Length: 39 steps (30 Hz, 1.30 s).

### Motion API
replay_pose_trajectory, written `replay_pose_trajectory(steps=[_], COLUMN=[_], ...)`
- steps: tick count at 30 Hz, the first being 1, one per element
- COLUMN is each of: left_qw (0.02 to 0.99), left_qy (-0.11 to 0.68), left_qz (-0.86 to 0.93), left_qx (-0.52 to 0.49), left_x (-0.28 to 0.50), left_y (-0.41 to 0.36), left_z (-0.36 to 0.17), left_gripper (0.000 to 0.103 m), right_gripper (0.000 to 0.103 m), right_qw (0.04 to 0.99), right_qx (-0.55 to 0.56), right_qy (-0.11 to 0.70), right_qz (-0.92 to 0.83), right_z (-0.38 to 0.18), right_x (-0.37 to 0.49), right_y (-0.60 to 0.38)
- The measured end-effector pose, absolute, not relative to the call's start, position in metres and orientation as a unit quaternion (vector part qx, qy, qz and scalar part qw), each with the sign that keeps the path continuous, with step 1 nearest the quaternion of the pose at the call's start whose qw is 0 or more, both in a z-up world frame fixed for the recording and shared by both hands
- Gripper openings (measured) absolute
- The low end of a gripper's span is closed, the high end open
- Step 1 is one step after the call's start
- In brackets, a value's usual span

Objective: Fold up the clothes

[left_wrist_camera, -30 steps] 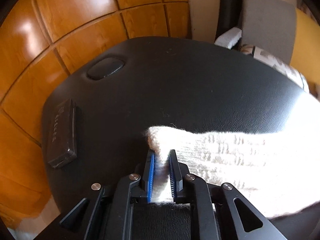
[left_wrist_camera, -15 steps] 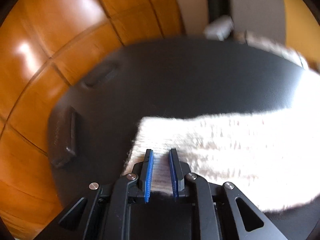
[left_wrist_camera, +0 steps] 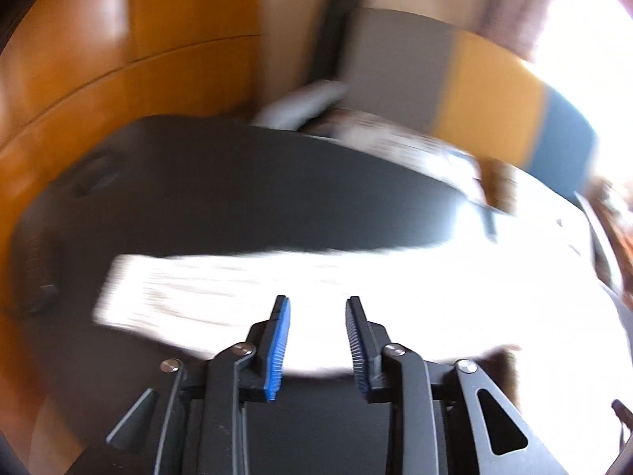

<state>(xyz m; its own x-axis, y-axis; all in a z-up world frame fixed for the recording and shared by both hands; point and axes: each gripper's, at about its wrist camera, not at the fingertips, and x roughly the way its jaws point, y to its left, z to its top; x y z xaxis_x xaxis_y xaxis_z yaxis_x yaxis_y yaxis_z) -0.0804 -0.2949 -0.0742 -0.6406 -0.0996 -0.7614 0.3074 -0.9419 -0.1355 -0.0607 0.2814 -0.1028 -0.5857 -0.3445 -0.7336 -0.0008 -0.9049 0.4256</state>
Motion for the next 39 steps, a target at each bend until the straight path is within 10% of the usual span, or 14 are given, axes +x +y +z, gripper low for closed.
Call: replay_pose_trajectory(steps=[9,11,17,39], left_qw=[-0.124,-0.158,-0.216,-0.244], left_qy=[0.039,0.013,-0.037,-0.063], left_qz=[-0.882,-0.875,-0.85,-0.825], left_qx=[0.453,0.458,0.479,0.507], left_x=[-0.107,-0.102,-0.104,-0.11], left_y=[-0.063,-0.015,0.069,0.107], left_z=[-0.076,-0.076,-0.095,-0.146], left_gripper=[0.033,0.033,0.036,0.065], right_gripper=[0.095,0.079,0.074,0.079], right_qw=[-0.165,-0.17,-0.14,-0.134], right_qx=[0.406,0.398,0.341,0.278], right_qy=[-0.291,-0.328,-0.409,-0.468], right_qz=[-0.851,-0.84,-0.835,-0.828], right_z=[-0.108,-0.124,-0.148,-0.156], right_x=[0.066,0.081,0.1,0.053], right_y=[0.485,0.507,0.523,0.516])
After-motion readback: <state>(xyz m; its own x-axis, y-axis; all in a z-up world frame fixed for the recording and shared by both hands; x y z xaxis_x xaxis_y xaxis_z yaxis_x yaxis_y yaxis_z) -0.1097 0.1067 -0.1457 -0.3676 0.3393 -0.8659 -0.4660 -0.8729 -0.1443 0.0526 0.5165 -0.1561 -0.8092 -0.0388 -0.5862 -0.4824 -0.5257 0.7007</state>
